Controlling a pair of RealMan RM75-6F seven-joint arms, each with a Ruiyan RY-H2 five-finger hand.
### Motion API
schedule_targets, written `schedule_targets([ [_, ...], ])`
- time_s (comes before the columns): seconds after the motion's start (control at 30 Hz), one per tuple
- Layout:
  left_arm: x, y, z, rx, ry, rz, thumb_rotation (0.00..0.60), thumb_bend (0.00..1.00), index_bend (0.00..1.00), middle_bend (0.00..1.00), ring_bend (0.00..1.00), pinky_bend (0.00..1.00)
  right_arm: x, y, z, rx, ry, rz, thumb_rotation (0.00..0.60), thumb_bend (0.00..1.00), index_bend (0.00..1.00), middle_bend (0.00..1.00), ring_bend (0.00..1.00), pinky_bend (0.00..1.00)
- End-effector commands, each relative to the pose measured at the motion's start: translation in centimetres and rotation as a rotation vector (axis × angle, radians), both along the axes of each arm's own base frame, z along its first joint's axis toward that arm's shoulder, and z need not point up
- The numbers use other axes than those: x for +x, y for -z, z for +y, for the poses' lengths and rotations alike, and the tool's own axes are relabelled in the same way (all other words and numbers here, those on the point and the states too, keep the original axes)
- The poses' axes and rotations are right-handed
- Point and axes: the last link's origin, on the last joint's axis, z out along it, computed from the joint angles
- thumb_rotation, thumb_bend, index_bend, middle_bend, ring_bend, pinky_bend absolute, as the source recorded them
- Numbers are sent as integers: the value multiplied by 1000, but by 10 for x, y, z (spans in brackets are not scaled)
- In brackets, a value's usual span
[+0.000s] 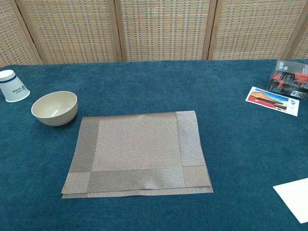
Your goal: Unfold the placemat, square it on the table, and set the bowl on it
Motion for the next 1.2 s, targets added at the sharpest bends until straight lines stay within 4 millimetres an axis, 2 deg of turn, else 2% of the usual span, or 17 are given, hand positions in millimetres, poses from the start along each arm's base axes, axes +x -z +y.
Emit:
schedule_targets([
  [0.03, -1, 0, 0, -2, -6, -1, 600, 115, 0, 0, 0, 0, 0, 1, 2, 5, -1, 4, 600, 80, 87, 0, 0, 0],
  [0.63, -2, 5, 2, -28, -10, -6, 600, 116, 0, 0, 0, 0, 4, 0, 5, 9, -13, -5, 600, 80, 87, 0, 0, 0],
  [0.9, -2, 12, 6, -46, -5, 1, 600, 120, 1, 0, 0, 0, 3, -2, 5, 5, -8, -11, 600, 80, 87, 0, 0, 0],
  [0.97, -2, 15, 9, -56, -3, 3, 600, 124, 28, 0, 0, 0, 3, -3, 6, 5, -7, -15, 600, 80, 87, 0, 0, 0],
  [1.07, 2, 23, 17, -67, 7, -4, 600, 135, 94, 0, 0, 0, 3, -4, 6, 7, -4, -19, 600, 80, 87, 0, 0, 0],
  [1.2, 13, 42, 53, -102, 28, 24, 600, 149, 138, 0, 0, 0, 2, -4, 6, 15, 5, -17, 600, 80, 87, 0, 0, 0],
])
